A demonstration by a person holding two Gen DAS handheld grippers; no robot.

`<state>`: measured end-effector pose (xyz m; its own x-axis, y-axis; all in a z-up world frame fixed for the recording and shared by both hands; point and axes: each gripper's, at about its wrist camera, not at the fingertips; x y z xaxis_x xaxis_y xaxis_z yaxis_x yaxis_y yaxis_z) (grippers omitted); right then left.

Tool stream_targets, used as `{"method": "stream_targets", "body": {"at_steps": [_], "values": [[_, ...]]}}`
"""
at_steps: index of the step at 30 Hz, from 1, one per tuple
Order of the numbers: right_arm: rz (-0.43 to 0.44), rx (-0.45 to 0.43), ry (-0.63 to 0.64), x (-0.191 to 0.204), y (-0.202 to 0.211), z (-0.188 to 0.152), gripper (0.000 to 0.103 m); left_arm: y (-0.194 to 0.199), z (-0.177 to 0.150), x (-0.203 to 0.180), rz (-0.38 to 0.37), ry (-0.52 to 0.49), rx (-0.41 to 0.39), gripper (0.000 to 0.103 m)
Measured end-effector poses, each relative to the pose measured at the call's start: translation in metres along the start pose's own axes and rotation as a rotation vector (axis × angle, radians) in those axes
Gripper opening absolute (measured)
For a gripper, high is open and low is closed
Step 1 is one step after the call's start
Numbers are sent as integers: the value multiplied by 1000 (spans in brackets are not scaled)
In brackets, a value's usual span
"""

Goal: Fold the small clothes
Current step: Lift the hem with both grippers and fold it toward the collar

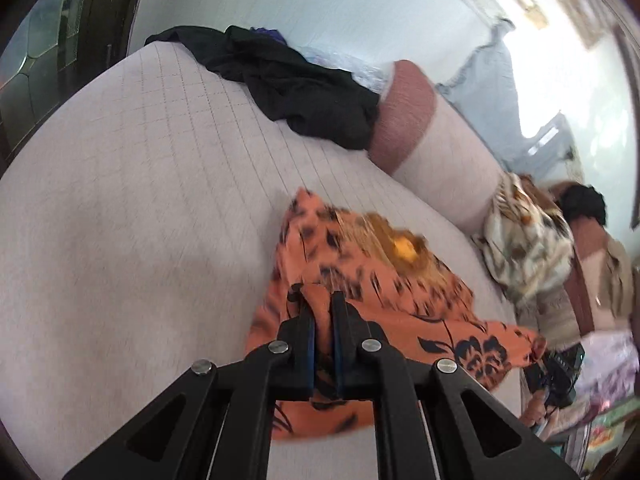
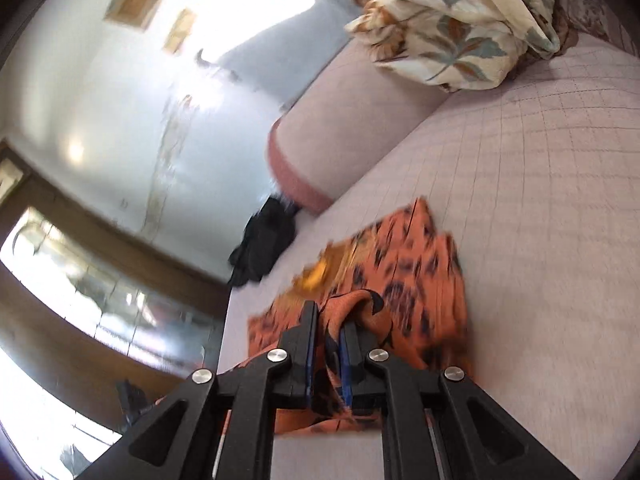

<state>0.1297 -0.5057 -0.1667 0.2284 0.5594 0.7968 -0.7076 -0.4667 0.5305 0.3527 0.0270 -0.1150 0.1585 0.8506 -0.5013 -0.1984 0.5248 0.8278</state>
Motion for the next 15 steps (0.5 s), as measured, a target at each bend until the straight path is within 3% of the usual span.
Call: {"method": "stream_targets", "body": {"at_steps": [3, 6, 8, 9, 10, 11, 13, 15], "values": [[-49, -13, -123, -32, -49, 45, 13, -58, 41, 13, 74, 74, -2, 10], [26, -21, -304, -80, -89, 60, 16, -99, 48, 34, 93, 166, 28, 11], [57, -16, -379, -104, -107, 63, 41, -101, 40, 48, 23, 227, -22, 11], [55, -13, -391, -109, -109, 65, 47, -95, 35, 53, -25, 255, -66, 12], [69, -23, -388, -111, -108, 66, 59, -85, 29, 57, -73, 280, -116, 12], [76, -52, -374, -108, -102, 67, 61, -72, 22, 58, -108, 298, -166, 13], [58, -95, -312, -94, -88, 68, 61, -41, 8, 57, -108, 318, -277, 23], [21, -122, -232, -73, -75, 66, 61, -1, -17, 51, -75, 331, -414, 54]]}}
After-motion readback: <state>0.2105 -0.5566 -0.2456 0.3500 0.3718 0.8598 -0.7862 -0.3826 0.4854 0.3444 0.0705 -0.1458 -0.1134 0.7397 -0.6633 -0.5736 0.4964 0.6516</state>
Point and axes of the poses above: each gripper's, at about its wrist camera, not at the fingertips, and y roughly against the way its jaws point, x to its left, z to its top, and after that the axes turned 13 degrees about x, right-handed
